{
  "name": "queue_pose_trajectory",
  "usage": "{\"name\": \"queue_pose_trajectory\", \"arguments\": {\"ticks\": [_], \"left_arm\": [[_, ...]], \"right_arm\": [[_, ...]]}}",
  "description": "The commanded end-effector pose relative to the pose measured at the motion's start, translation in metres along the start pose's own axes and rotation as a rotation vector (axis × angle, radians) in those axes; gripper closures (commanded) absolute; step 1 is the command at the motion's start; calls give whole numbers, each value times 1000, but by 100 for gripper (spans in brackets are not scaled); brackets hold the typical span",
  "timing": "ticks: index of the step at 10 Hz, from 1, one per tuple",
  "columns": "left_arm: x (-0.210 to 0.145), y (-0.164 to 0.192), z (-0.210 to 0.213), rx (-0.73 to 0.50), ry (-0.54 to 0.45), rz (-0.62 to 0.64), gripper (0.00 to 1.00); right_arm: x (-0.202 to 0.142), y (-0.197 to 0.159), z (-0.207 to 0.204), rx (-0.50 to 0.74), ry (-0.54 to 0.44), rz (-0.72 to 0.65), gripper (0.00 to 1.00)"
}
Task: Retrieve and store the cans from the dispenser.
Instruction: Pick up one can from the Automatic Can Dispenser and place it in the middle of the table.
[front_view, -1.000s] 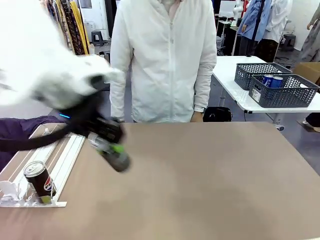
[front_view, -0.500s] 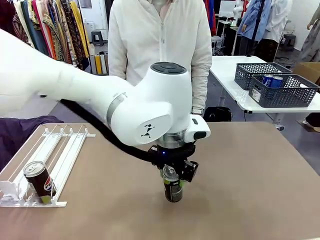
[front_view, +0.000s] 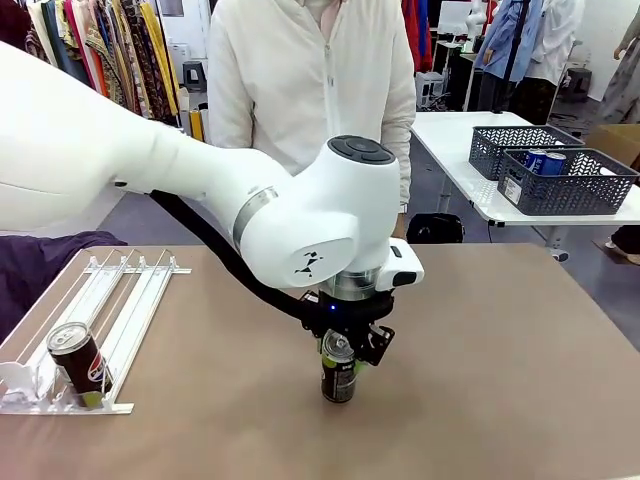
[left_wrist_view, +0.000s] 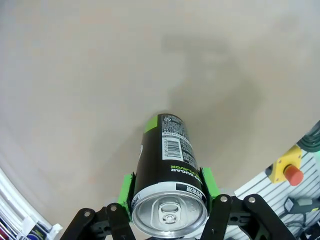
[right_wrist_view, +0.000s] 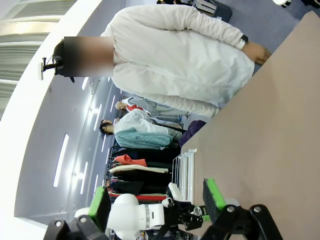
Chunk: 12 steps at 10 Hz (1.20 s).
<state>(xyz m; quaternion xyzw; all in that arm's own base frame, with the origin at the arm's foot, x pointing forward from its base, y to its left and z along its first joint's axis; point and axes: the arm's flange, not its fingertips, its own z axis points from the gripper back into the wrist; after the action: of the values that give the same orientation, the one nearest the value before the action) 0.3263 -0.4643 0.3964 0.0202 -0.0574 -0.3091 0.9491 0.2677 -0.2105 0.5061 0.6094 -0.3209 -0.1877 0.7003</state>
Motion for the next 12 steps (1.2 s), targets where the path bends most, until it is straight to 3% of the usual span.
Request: {"name": "queue_pose_trajectory", "arguments": {"ticks": [1, 2, 3, 5, 6, 8, 9, 11, 12], "left_arm": [[6, -1, 8, 33, -20, 21, 81], [4, -1, 9, 29, -21, 19, 23], [5, -1, 10, 27, -25, 20, 0], [1, 6, 22, 11, -51, 31, 0], [-7, 15, 49, -20, -104, 42, 0], [-46, 53, 116, -67, -114, 37, 0], [-68, 85, 139, -135, -116, 48, 0], [-112, 183, 167, -410, -161, 134, 0], [-136, 228, 177, -473, -229, 237, 0]], "right_arm": [[2, 3, -3, 25, -14, 12, 0], [2, 3, -3, 25, -14, 12, 0], [2, 3, -3, 25, -14, 12, 0], [2, 3, -3, 25, -14, 12, 0], [2, 3, -3, 25, -14, 12, 0], [2, 3, -3, 25, -14, 12, 0], [2, 3, -3, 25, -14, 12, 0], [2, 3, -3, 25, -14, 12, 0], [2, 3, -3, 25, -14, 12, 0]]}}
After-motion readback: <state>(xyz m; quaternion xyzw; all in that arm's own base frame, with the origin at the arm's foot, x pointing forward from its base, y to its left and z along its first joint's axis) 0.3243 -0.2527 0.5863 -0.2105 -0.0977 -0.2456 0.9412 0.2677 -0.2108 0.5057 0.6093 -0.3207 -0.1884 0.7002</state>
